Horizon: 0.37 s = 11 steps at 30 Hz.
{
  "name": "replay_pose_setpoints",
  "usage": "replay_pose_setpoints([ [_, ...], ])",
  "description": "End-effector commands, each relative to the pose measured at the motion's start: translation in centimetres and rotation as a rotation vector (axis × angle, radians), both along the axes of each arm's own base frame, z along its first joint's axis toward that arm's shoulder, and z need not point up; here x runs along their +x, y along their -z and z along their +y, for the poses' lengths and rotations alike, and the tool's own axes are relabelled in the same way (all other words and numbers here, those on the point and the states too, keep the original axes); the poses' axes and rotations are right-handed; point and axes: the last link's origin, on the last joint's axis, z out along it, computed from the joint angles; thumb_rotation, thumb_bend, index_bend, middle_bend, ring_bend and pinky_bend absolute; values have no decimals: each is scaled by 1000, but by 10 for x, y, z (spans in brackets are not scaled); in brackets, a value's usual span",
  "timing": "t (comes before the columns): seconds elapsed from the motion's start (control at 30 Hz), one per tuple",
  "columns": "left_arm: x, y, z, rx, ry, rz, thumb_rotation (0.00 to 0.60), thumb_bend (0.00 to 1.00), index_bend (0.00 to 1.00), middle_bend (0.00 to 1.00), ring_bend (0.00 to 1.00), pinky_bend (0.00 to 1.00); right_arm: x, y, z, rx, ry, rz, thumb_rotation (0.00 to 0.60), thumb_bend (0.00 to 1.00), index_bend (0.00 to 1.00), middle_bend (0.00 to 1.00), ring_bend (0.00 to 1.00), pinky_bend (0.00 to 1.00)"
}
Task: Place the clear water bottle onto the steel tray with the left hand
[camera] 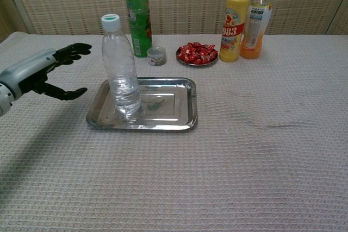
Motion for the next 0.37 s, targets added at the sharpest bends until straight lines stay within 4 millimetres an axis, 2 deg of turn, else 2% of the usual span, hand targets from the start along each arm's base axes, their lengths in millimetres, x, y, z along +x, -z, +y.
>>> replay_pose_setpoints([
  [0.03,-62,-57,-51,217,29,285,600,363,0,0,0,0,0,0,0,0,3,2,600,55,0,0,0,0],
  [0.1,-88,-78,-81,285,1,372,600,366,0,0,0,0,-1,2,-1,0,8,7,600,55,0,0,0,0],
  [0.2,-106,-99,-111,362,-57,445,600,367,0,0,0,0,0,5,-4,-1,11,16,600,55,0,0,0,0],
  [0.27,-109,-107,-122,339,-77,503,600,369,0,0,0,0,0,7,-4,2,13,21,600,55,0,0,0,0],
  [0.37,-101,-116,-132,293,-107,495,600,371,0,0,0,0,0,6,-5,1,18,22,600,55,0,0,0,0],
])
